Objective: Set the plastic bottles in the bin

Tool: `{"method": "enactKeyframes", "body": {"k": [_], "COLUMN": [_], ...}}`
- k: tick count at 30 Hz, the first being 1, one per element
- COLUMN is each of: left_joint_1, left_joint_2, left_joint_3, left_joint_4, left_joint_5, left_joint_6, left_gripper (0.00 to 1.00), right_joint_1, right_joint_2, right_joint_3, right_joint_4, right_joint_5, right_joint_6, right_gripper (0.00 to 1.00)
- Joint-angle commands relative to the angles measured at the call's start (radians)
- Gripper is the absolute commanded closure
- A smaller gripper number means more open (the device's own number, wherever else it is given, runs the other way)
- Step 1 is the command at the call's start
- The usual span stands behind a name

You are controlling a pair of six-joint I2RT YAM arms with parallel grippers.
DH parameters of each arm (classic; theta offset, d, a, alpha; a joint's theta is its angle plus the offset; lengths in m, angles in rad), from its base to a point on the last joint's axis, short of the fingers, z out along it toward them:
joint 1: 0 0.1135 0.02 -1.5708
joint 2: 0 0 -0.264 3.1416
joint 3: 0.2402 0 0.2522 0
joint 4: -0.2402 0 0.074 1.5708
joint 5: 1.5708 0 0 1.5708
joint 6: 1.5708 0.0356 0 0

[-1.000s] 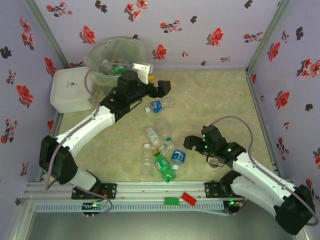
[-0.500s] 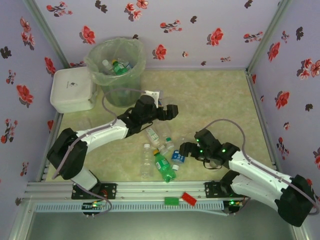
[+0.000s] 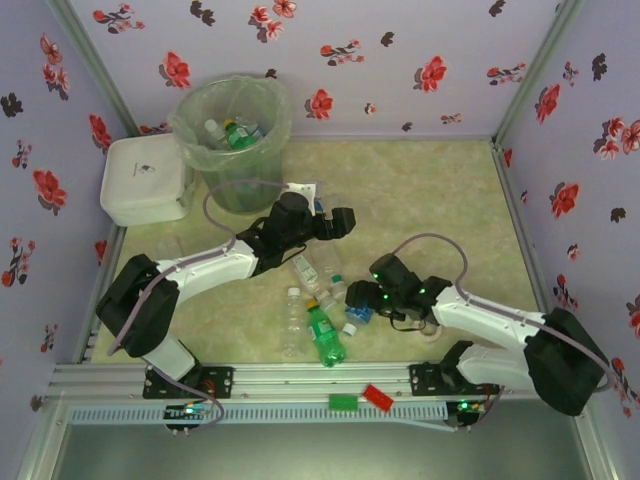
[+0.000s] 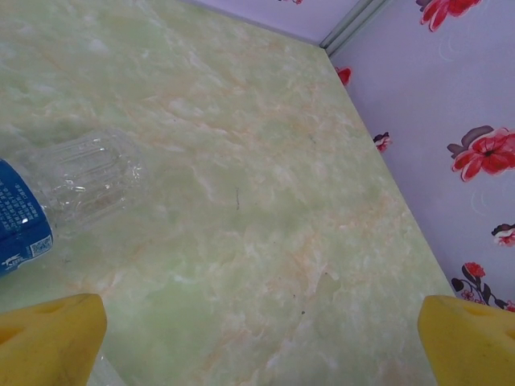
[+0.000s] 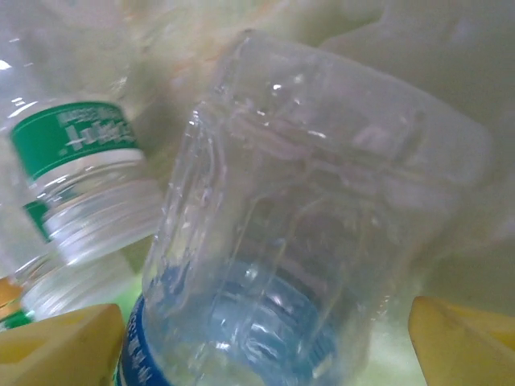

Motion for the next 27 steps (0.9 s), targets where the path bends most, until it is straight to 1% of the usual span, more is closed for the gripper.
{"method": "enactKeyframes", "body": {"k": [1,6,11,14,17,22,27], "left_joint_1": [-0.015,-0.014,-0.015,-0.014,-0.015,-0.016,-0.014], "left_joint_2": [-0.002,-0.006,-0.011,-0.024,-0.029,-0.040,-0.085], "left_joint_3": [-0.041,-0.086,-0.096,-0.100,-0.098,-0.090,-0.127], "left_joint_4": [0.056,0.099,0.098,0.093,0.079,0.027,0.064], "left_joint_5": [-0.021,-0.024,-0.016,-0.015,-0.024,-0.023,0.005], "left_joint_6": [-0.025,-0.033,-0.034,-0.023,-0.011,-0.011,0.023], "left_gripper": [0.00,0.00,0.00,0.00,0.00,0.00,0.00], "right_joint_1": [0.005,-0.002,-0.055,-0.066,-0.069,-0.082,-0.125], "right_joint_2": [0.019,0.035,0.068,0.078,0.082,0.053,-0.026], "right_joint_3": [-0.007,-0.002,0.000,0.018,0.028,0.009,0.057], "right_joint_4": [0.054,0.069,0.087,0.089,0.078,0.112,0.104], "right_joint_5": [0.098,0.174,0.180,0.182,0.188,0.179,0.135], "right_joint_6": [0.042,0.046,0.056,0.058,0.053,0.043,-0.037], "right_gripper": [0.10,0.12,0.11,0.14,0.20,0.37,0.42]}}
